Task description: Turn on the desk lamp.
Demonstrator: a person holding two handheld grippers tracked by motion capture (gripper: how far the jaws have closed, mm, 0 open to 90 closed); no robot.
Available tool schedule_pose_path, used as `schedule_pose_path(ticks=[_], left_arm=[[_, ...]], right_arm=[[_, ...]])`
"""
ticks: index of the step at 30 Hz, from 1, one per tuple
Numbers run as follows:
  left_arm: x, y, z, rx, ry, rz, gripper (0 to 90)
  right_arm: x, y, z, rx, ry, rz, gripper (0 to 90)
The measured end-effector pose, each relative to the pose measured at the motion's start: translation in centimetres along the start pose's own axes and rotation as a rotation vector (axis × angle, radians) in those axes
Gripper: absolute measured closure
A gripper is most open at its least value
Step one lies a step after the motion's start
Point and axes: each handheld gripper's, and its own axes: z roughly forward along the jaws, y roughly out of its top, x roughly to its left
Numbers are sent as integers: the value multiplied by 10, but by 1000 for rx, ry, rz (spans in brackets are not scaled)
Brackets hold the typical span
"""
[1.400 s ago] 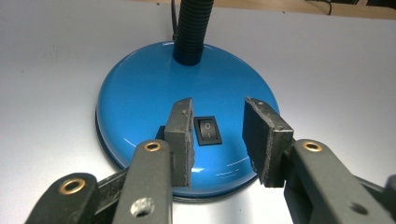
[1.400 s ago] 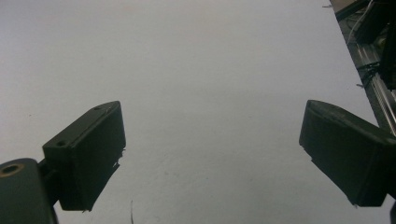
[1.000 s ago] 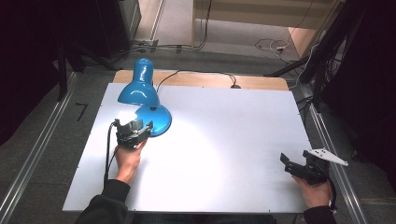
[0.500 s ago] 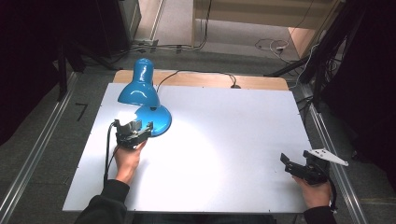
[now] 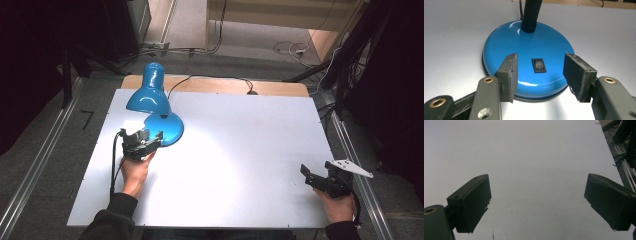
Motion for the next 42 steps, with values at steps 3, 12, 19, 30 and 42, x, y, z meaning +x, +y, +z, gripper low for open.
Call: schedule_pose_path(ticks=[3,12,19,30,42], left_arm=[[0,0,-1,-2,-4,1,461],[-2,-3,-6,0,-9,13,443],[-4,-3,-12,-6,-12,15,413],[-1,-8,-24,-6,-17,8,358],[8,-19,-52,-14,1,1,313]], right_arm=[[0,0,0,0,0,2,56],[-1,0,-1,-2,-2,5,56],[-3,0,-2,-5,-3,6,56],[-5,0,-4,-8,-6,14,56],[-8,-1,-5,-11,-14,24,56]])
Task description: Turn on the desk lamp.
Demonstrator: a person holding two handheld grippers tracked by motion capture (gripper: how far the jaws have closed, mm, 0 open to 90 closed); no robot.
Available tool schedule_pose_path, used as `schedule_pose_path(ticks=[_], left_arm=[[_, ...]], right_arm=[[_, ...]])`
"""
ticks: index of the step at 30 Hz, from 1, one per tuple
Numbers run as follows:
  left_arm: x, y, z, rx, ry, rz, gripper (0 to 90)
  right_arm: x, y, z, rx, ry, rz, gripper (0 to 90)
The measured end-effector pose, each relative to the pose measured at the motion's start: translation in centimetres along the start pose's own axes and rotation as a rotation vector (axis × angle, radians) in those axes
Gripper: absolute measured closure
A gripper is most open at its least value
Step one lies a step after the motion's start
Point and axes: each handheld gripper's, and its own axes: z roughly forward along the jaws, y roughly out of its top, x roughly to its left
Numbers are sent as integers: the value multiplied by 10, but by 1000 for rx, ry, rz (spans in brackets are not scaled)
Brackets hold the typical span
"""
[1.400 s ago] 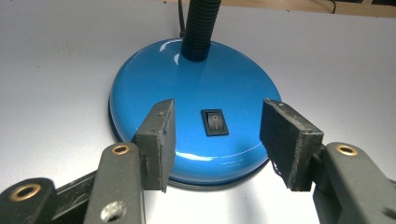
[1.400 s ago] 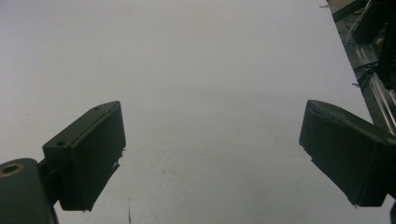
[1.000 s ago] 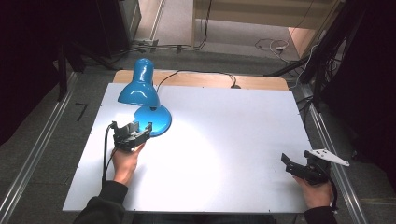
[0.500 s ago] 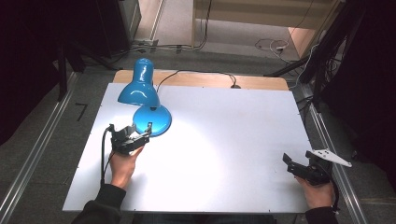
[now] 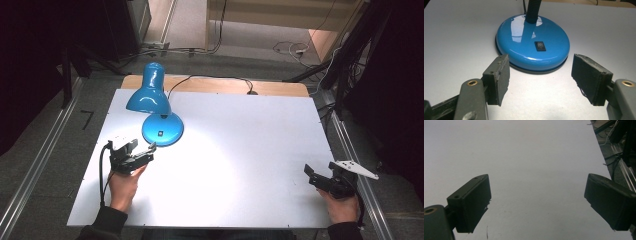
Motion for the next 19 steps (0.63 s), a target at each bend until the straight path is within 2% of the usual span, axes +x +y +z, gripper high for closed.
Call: schedule_pose_path(ticks=[5,10,19], left_arm=[[7,-6,-13,-4,9,-1,313],[11,-13,-24,0,13,15,299],[20,-23,-32,17,47,36,270]], right_arm=[[0,0,0,1,-1,0,56],[-2,0,0,0,-6,3,56],[-3,-1,0,0,-13,6,56]])
